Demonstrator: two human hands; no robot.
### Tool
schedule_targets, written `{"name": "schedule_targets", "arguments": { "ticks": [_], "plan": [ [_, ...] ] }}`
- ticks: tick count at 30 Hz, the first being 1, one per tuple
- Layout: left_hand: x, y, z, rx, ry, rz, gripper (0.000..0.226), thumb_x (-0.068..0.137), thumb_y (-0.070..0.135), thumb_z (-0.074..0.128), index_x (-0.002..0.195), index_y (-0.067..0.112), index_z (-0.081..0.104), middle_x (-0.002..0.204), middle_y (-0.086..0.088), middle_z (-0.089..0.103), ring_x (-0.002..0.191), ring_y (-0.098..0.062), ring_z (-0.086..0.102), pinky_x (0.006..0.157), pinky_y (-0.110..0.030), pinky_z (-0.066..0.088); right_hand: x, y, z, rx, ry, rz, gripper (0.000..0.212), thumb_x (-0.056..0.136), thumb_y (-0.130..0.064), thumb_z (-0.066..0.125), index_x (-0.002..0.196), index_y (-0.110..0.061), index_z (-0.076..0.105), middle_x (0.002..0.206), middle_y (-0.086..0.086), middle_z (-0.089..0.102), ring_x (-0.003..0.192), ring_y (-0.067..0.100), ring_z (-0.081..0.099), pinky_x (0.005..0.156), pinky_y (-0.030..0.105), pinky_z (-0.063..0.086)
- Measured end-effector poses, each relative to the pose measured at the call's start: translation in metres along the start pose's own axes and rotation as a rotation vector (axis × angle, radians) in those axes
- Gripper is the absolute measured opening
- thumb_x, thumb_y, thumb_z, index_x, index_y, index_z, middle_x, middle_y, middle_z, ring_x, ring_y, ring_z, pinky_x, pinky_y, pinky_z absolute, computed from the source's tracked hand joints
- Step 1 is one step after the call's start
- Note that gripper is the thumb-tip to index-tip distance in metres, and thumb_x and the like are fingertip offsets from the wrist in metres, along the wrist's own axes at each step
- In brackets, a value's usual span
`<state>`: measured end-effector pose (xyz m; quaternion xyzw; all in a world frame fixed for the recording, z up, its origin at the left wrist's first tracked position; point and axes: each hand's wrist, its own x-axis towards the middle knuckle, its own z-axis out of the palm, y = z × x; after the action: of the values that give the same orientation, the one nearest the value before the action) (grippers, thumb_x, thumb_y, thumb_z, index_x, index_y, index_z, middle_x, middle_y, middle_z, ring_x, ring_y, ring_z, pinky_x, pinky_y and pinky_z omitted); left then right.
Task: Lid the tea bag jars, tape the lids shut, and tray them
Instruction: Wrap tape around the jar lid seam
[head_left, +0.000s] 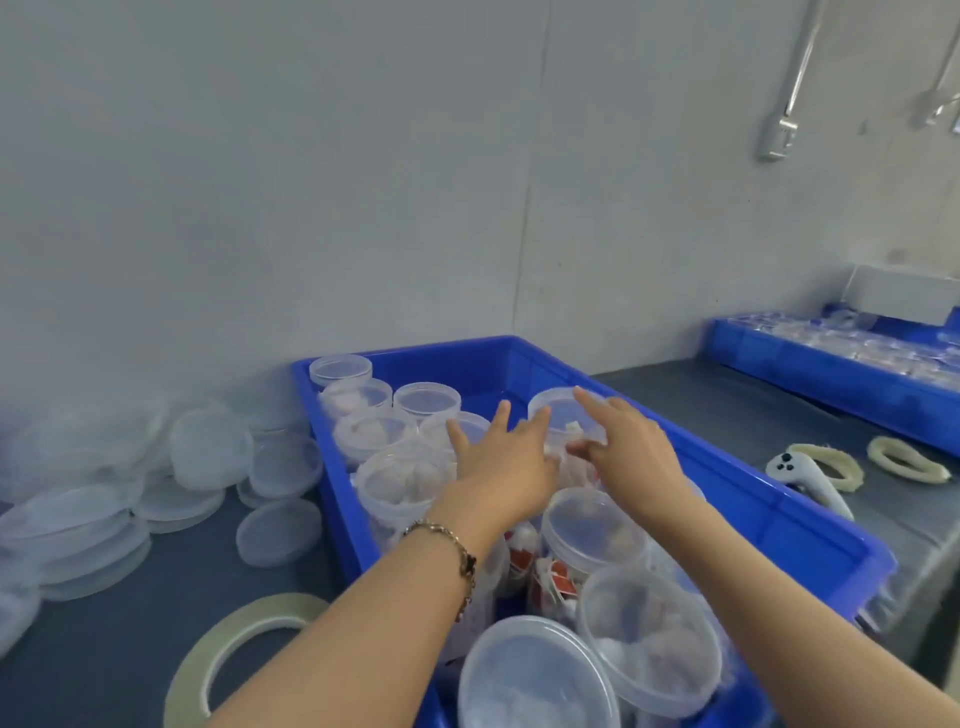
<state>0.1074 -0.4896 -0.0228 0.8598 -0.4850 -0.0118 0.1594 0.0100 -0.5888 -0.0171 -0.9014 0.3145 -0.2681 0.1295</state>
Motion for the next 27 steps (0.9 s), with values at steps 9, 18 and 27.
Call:
{"name": "schedule_targets", "arguments": {
  "ticks": [9, 18, 27],
  "plan": [
    [-0.031, -0.027, -0.019, 0.055, 0.035, 0.002, 0.045, 0.098, 0.036, 0.031, 0.14, 0.024, 0.039, 0.153, 0.001, 0.029, 0.145, -0.014, 0.0, 0.11, -0.057, -0.005, 0.0, -0.02, -0.005, -0.249, -0.355, 0.238, 0.031, 0.096, -0.047, 0.031, 0.08, -0.036, 0.055, 0.15, 0.009, 0.028, 0.142, 0.034, 0.003, 0.106, 0.064, 0.006],
    [-0.138, -0.11, -0.098, 0.167, 0.017, -0.287, 0.039, 0.097, 0.031, 0.037, 0.131, 0.016, 0.049, 0.145, -0.006, 0.04, 0.142, -0.026, 0.015, 0.113, -0.051, 0.005, -0.033, -0.211, 0.017, 0.094, -0.317, -0.348, 0.035, 0.096, -0.028, 0.043, 0.124, -0.012, 0.058, 0.141, 0.013, 0.042, 0.134, 0.025, 0.028, 0.103, 0.033, 0.023],
    [-0.307, -0.264, -0.157, 0.25, 0.2, -0.816, 0.036, 0.089, 0.03, 0.05, 0.118, 0.009, 0.055, 0.127, -0.016, 0.052, 0.119, -0.034, 0.045, 0.099, -0.041, 0.038, -0.114, -0.381, 0.084, 0.215, -0.563, -0.636, 0.041, 0.094, -0.017, 0.049, 0.135, -0.016, 0.048, 0.143, 0.012, 0.039, 0.134, 0.021, 0.033, 0.099, 0.019, 0.02]
  ]
}}
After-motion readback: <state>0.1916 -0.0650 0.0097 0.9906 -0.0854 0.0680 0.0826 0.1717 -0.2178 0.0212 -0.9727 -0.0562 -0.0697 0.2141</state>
